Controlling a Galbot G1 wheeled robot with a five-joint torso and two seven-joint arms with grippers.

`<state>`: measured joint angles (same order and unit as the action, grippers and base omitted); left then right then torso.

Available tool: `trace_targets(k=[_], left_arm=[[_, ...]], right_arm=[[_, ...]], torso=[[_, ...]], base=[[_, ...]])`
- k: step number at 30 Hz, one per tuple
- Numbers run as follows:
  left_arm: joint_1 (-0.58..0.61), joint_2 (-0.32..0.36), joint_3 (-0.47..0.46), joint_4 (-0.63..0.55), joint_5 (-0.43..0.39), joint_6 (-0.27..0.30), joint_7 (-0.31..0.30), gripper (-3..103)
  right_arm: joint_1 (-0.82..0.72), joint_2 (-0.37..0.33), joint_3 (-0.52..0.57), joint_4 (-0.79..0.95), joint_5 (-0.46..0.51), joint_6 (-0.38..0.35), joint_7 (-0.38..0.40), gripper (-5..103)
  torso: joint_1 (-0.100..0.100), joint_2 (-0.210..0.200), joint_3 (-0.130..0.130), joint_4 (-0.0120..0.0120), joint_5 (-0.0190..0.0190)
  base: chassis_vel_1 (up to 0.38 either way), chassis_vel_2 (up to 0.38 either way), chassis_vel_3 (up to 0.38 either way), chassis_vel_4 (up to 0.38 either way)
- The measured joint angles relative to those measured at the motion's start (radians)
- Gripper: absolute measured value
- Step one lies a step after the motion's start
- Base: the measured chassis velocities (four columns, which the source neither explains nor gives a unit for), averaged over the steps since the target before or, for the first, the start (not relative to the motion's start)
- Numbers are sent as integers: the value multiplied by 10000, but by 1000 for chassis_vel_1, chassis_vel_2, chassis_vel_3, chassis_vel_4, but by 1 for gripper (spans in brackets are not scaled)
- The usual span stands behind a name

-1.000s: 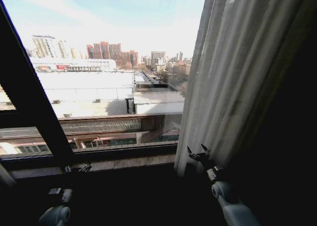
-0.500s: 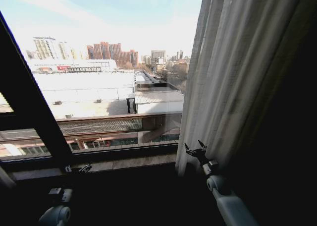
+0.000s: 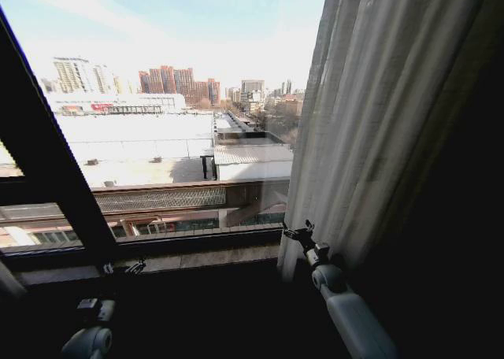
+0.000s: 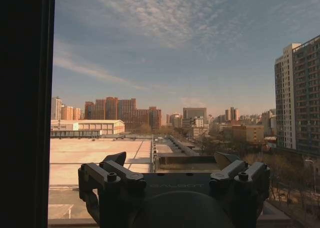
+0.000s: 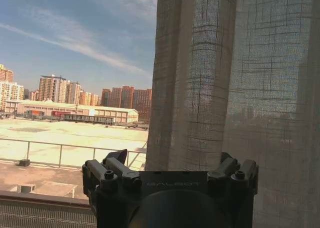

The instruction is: Open the curtains by pulling them apart, changing their state from closed to fully open.

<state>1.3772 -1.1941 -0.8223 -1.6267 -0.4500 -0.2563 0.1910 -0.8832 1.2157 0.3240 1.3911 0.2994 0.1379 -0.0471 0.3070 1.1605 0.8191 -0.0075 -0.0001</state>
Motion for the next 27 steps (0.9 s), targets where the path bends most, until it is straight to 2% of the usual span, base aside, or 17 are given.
trace_targets(k=[2, 3, 5, 6, 9, 11, 14, 15, 17, 18, 20, 21, 24, 27], left_arm=[[0, 0, 0, 0, 0, -1, 0, 99], [0, 0, 0, 0, 0, 0, 0, 99], [0, 0, 0, 0, 0, 0, 0, 99], [0, 0, 0, 0, 0, 0, 0, 99], [0, 0, 0, 0, 0, 0, 0, 99], [0, 0, 0, 0, 0, -1, 0, 99], [1, 0, 0, 0, 0, 0, 0, 99], [1, 0, 0, 0, 0, 0, 0, 99], [1, 0, 0, 0, 0, -1, 0, 99], [1, 0, 0, 0, 0, -1, 0, 99], [0, 0, 0, 0, 0, -1, 0, 99], [0, 0, 0, 0, 0, -1, 0, 99], [1, 0, 0, 0, 0, -1, 0, 99], [1, 0, 0, 0, 0, 0, 0, 99]], right_arm=[[69, 42, -29, -23, -15, -9, 81, 82], [80, 42, -32, -23, -16, -12, 99, 82], [83, 12, -35, -24, -17, -14, 104, 71], [83, 12, -35, -24, -17, -14, 104, 71], [45, -62, 14, 29, -14, -14, 105, 54], [26, -76, 24, 44, -9, -14, 105, 54], [-64, -117, 68, 112, 29, -7, 90, 38], [-64, -117, 68, 112, 29, -7, 90, 38], [-100, -117, 93, 117, 37, 5, 0, 27], [-114, -108, 104, 116, 37, 20, -28, 27], [-150, -73, 120, 98, 35, 127, -121, 16], [-150, -73, 120, 98, 35, 127, -121, 16], [-195, 16, 182, 70, -2, 362, -207, 2], [-209, 49, 201, 72, 13, 401, -259, 1]], torso=[[-1, 0, 0, 1, 1], [0, 0, 0, 1, 1], [0, -1, 0, -1, 2], [0, -1, 0, -1, 2], [0, 0, 0, 0, 1], [0, 0, 0, -1, 1], [-1, 0, -1, -1, 1], [-1, 0, -1, -1, 1], [0, 0, -1, -1, 2], [0, 0, -1, -1, 1], [0, 0, -1, 0, 1], [0, 0, -1, 0, 1], [0, 0, -1, -1, 2], [0, 0, -1, 0, 1]], base=[[0, 0, 0, 0], [0, 0, 0, 0], [0, 0, 0, 0], [0, 0, 0, 0], [0, 0, 0, 0], [0, 0, 0, 0], [0, 0, 0, 0], [0, 0, 0, 0], [0, 0, 0, 0], [0, 0, 0, 0], [0, 0, 0, 0], [0, 0, 0, 0], [0, 0, 0, 0], [0, 0, 0, 0]])
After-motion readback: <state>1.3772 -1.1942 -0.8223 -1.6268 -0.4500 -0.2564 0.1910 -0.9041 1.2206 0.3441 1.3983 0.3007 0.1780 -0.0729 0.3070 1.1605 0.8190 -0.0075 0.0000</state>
